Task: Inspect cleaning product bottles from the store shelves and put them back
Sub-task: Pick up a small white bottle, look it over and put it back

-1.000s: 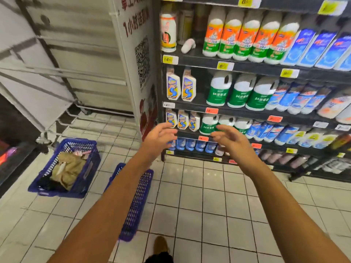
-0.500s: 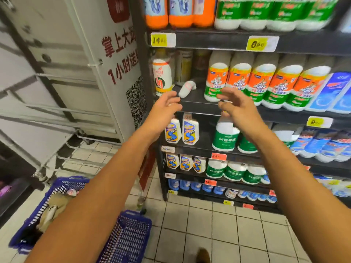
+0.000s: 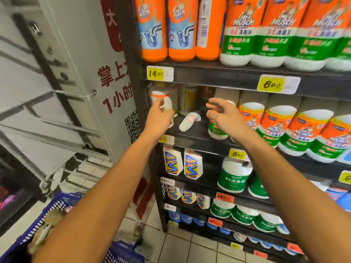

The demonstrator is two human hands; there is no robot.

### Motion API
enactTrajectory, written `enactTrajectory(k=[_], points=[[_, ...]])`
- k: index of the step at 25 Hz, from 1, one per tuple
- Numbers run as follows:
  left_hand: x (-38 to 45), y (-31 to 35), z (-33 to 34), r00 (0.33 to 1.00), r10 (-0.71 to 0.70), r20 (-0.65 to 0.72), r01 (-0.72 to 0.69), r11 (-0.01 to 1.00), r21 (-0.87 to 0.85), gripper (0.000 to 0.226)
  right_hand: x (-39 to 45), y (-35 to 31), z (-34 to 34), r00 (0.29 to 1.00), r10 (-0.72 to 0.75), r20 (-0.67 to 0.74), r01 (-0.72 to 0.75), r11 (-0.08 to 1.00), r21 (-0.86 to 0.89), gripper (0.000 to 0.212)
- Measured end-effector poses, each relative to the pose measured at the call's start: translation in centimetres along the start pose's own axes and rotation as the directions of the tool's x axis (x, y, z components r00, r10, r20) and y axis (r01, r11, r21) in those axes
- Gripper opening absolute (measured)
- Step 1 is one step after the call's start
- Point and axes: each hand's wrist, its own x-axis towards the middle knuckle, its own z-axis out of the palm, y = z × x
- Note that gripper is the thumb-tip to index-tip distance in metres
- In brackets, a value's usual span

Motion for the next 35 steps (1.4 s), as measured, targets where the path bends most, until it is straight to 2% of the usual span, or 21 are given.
enactTrajectory(k=[3,6,9,12,16,19,23,26,28,31,32,35], points=[[1.3,-0.8,0.1,0.994,-0.084,0.069,0.087,0.995,-0.044,0.059,2.8,0.0,2.8,0.997,0.048,0.059,-0.050,0.998,0.036,0.050],[2.0,-2.0,-0.6,0.970,-0.154,0.188,0.179,0.976,-0.123,0.066,5.5,-0.1,5.6,0.996,0.046,0.076,-0.038,0.994,-0.103,0.043],[2.5,-3.4,-2.5,0.966,-0.140,0.219,0.170,0.978,-0.122,0.062,8.3,0.0,8.5,0.992,0.026,0.121,-0.001,0.979,-0.204,0.035],[2.5,-4.0,-4.0,0.948,-0.117,0.296,0.158,0.980,-0.119,0.067,10.2,0.3,10.8,0.986,0.066,0.153,-0.020,0.958,-0.285,0.042],[2.8,-4.1,-5.4,0.928,-0.118,0.353,0.161,0.982,-0.097,0.060,11.2,0.7,12.9,0.988,0.100,0.114,-0.052,0.930,-0.364,0.059],[3.0,-4.5,-6.3,0.898,-0.117,0.424,0.134,0.991,-0.012,0.052,11.1,0.6,12.7,0.990,0.120,0.068,-0.083,0.915,-0.395,0.050],[3.4,-4.6,-7.1,0.871,-0.140,0.471,0.173,0.984,-0.028,0.027,10.0,0.7,11.4,0.992,0.122,0.030,-0.107,0.945,-0.310,0.037],[3.8,-5.1,-7.9,0.744,-0.225,0.630,0.202,0.973,0.109,0.021,8.8,0.6,9.8,0.987,0.156,0.045,-0.147,0.976,-0.160,0.033],[3.7,-5.7,-8.1,0.704,-0.299,0.644,0.238,0.954,0.184,0.042,7.7,0.2,8.6,0.985,0.142,0.100,-0.135,0.988,-0.068,0.029],[3.3,-6.0,-7.7,0.715,-0.324,0.619,0.214,0.945,0.248,0.092,6.3,-0.3,7.5,0.977,0.121,0.176,-0.130,0.991,0.037,0.028],[3.1,-6.2,-7.2,0.709,-0.296,0.640,0.216,0.955,0.203,0.095,5.7,-0.4,7.4,0.971,0.125,0.204,-0.139,0.988,0.059,0.029],[1.8,-7.1,-5.2,0.704,-0.169,0.689,0.371,0.915,-0.155,0.068,4.2,-0.6,7.7,0.956,0.127,0.264,-0.158,0.982,0.102,0.041]])
